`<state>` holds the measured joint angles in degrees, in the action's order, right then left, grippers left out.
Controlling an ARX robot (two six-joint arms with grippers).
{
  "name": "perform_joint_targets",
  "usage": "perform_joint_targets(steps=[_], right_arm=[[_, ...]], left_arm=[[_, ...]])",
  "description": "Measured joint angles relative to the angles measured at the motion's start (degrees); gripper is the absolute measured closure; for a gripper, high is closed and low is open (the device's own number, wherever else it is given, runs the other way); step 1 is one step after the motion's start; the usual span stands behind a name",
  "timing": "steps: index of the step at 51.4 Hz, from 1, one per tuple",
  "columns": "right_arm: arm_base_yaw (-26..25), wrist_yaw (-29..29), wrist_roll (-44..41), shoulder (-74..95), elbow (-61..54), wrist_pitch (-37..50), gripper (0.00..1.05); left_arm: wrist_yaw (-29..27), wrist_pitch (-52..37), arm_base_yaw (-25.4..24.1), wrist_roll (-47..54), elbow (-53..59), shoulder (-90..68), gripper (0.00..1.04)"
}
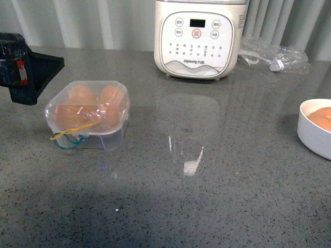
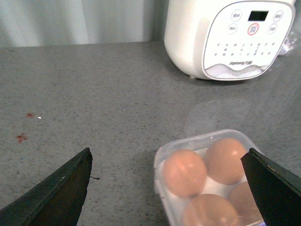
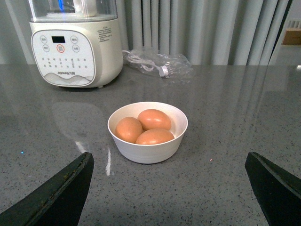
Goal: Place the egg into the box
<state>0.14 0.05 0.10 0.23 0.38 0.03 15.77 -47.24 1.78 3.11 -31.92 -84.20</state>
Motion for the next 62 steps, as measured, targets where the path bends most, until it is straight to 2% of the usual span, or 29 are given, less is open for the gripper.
perform_joint_targets(steps=[6,12,18,31,33,35,38,56,62], right_arm=[[0.0,0.0,0.0,0.0,0.0,0.0,0.07],[0.0,0.0,0.0,0.0,0.0,0.0,0.07],[0.0,0.0,0.0,0.0,0.0,0.0,0.07],[0.0,0.0,0.0,0.0,0.0,0.0,0.07],[0.0,0.0,0.0,0.0,0.0,0.0,0.07],[0.0,0.0,0.0,0.0,0.0,0.0,0.07],[0.0,0.0,0.0,0.0,0.0,0.0,0.07],[0.0,-0.1,0.0,0.0,0.0,0.0,0.07],[0.0,-0.1,0.0,0.0,0.0,0.0,0.07]], left_arm=[[0.0,0.6,-0.3,-5.6,0.6,3.3,0.07],[0.6,4.7,-3.5,-9.4,2.0,9.5,0.07],[-3.3,11.5,-5.7,-9.4,3.3,15.8,0.07],[-4.7,11.3,-5.9,-8.8,3.8,16.8,0.09],[-9.3,8.1,-5.4,-7.3,5.3,17.2,0.16],[-11.3,6.5,-5.2,-6.2,6.6,17.7,0.21],[-15.6,4.9,-3.2,-5.0,10.1,20.0,0.36],[-15.7,4.8,-1.9,-3.6,21.3,30.9,1.0],[-15.8,6.3,-1.9,-3.4,23.8,34.8,1.01]])
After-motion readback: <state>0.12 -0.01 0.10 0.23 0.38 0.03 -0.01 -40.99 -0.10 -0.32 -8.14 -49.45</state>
